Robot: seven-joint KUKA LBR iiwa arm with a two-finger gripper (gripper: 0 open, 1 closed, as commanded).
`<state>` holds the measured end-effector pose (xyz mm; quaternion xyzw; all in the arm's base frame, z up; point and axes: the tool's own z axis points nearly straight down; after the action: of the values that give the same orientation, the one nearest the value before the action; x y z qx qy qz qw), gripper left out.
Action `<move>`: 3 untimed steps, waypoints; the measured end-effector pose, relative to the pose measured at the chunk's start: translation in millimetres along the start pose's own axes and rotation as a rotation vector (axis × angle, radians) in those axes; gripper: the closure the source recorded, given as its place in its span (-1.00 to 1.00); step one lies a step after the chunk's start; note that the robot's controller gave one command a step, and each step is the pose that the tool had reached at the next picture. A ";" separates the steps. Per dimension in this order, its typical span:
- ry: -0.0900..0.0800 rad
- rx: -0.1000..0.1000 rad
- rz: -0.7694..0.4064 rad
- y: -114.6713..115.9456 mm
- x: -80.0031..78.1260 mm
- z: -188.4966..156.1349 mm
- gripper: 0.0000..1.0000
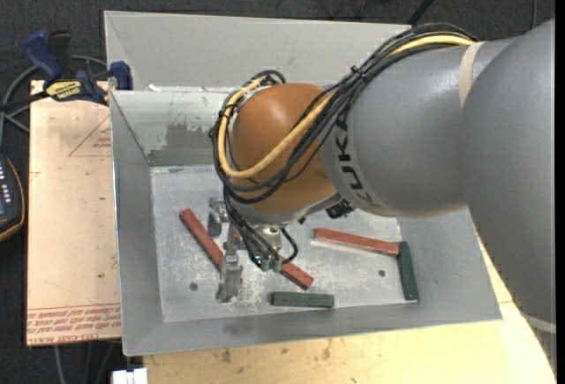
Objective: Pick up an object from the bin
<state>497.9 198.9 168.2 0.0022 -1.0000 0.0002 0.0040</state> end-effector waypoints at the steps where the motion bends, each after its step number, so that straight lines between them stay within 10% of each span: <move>1: -0.006 0.000 -0.011 -42.8 -80.5 100.5 -1.00; 2: -0.010 0.002 -0.098 -146.3 -22.7 97.9 -1.00; 3: -0.010 -0.002 -0.105 -140.8 -23.0 97.8 1.00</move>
Offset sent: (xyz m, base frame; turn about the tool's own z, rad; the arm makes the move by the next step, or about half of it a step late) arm 0.0789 -0.0406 -0.0982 -0.0159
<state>520.7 58.2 70.3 0.0545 -0.9985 -0.0008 -0.0009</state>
